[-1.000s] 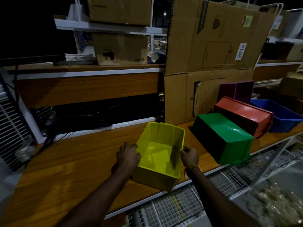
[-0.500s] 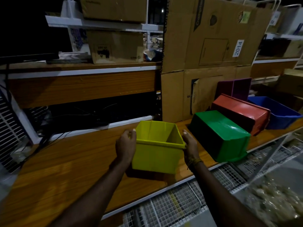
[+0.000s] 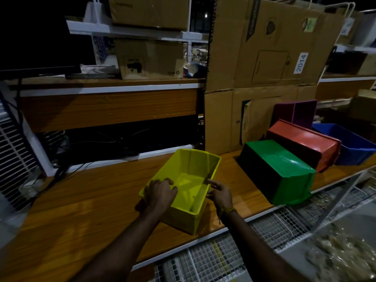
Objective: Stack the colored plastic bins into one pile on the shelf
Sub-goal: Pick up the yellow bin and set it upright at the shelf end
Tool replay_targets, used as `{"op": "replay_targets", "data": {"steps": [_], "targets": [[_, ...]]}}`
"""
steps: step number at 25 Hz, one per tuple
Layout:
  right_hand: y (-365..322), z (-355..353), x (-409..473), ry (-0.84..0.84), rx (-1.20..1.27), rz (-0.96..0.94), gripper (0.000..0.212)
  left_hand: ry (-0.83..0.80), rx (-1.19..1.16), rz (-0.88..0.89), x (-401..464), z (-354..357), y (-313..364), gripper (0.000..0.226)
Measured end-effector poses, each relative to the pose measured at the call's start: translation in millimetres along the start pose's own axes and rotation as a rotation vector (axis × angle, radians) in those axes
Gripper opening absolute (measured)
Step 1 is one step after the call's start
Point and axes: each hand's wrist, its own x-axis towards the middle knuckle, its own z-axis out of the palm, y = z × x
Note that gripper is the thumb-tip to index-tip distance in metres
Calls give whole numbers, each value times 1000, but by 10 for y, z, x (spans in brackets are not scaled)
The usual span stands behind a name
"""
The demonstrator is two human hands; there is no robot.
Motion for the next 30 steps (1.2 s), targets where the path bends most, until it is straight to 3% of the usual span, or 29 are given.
{"op": "replay_targets", "data": {"steps": [4,9,14,18,22,26,30], "targets": [[-28,224,-49,-52,0,-33,42,-142,-126,162,-173,156,216,37],[13,282,-2,-68,-120,-105,36,-186,145,328,-210,171,164,40],[92,22,121,-61,-965,-365,31,-164,221,311,-190,23,-126,36],[12,-146,206,-17,-1203,-508,22,-81,256,179,-106,-197,-384,41],[-12,-95,21,-106,-1090,-548,27,-5,225,98,-10,-251,-472,31],[22,64,-312,-138,-831,-644,28,-94,114,191,-140,125,-154,37],[-111,137,-376,-73,-601,-620,27,-160,139,290,-370,361,135,37]]}}
